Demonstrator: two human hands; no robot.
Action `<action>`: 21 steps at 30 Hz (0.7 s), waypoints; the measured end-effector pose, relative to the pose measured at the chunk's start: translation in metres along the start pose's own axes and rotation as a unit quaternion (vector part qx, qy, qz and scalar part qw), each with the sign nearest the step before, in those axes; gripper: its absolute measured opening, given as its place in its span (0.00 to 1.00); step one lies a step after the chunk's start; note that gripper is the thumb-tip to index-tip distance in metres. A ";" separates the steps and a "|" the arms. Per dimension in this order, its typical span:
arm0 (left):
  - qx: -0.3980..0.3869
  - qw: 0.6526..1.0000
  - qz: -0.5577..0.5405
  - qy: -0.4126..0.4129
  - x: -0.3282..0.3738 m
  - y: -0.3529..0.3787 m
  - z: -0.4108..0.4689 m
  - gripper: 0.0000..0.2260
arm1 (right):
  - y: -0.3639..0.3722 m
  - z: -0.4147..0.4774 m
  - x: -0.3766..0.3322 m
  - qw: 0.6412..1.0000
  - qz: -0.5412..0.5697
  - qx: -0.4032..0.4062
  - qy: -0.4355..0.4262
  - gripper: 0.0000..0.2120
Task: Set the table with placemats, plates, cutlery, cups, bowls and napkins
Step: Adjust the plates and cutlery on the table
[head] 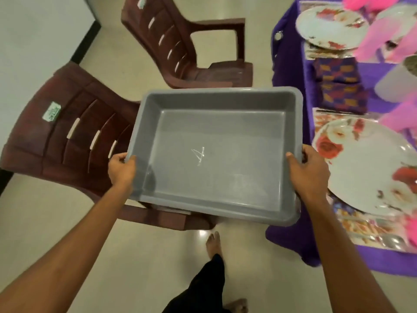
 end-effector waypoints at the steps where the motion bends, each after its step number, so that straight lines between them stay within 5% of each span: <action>1: -0.006 1.000 -0.005 0.014 0.009 -0.003 -0.013 0.12 | -0.021 -0.008 -0.002 1.000 -0.004 0.014 -0.007 0.12; 12: -0.124 0.976 -0.013 0.176 0.094 0.020 -0.190 0.15 | -0.241 -0.140 0.065 0.978 0.023 0.206 0.015 0.09; 21: -0.289 0.890 0.042 0.349 0.162 0.127 -0.400 0.14 | -0.390 -0.276 0.186 0.908 0.040 0.388 0.154 0.05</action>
Point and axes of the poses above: each hand's wrist, its own z-axis towards the middle knuckle, its own y-axis out of the palm, x = y × z, the point moved 6 cm from there along z, towards the middle knuckle, and after that the axes turned 4 degrees about -y, right-handed, at the moved point
